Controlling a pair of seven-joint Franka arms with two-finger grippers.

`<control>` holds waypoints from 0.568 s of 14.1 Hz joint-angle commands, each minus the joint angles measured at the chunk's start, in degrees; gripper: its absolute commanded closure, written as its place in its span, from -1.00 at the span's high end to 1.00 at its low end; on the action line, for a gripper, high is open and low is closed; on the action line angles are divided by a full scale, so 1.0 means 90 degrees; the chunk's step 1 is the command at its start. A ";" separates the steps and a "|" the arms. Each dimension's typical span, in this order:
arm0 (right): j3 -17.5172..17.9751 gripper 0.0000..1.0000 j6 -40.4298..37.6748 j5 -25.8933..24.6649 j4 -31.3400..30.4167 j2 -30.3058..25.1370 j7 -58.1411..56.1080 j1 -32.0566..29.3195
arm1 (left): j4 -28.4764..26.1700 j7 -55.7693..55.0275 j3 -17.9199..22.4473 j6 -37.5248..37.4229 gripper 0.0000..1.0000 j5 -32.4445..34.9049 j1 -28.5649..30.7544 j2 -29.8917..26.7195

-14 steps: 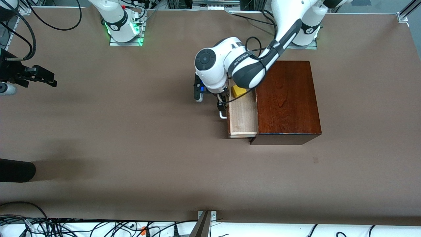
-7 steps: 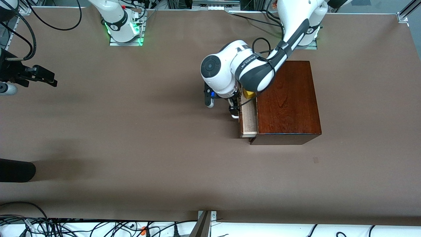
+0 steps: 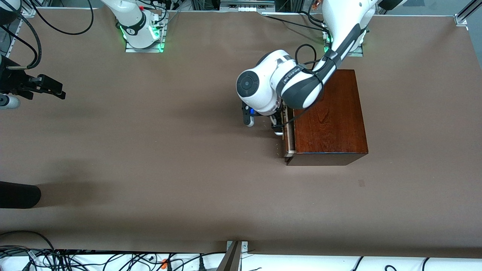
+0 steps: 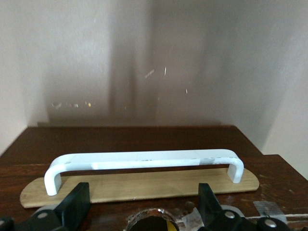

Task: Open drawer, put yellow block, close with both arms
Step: 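Push the drawer shut into the box with the left gripper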

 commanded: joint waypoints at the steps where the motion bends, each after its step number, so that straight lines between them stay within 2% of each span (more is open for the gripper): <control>1: 0.0063 1.00 -0.0141 0.0091 0.0183 0.0078 -0.0047 -0.0091 | -0.0243 0.0098 0.0081 -0.0199 1.00 0.0333 0.0330 -0.0261; 5: 0.0063 1.00 -0.0141 0.0091 0.0183 0.0078 -0.0047 -0.0091 | -0.0185 0.0050 0.0052 -0.0152 1.00 0.0323 0.0332 -0.0271; 8: 0.0063 1.00 -0.0141 0.0091 0.0183 0.0078 -0.0047 -0.0091 | 0.0000 -0.1020 0.0032 -0.0102 1.00 0.0274 -0.0078 -0.0232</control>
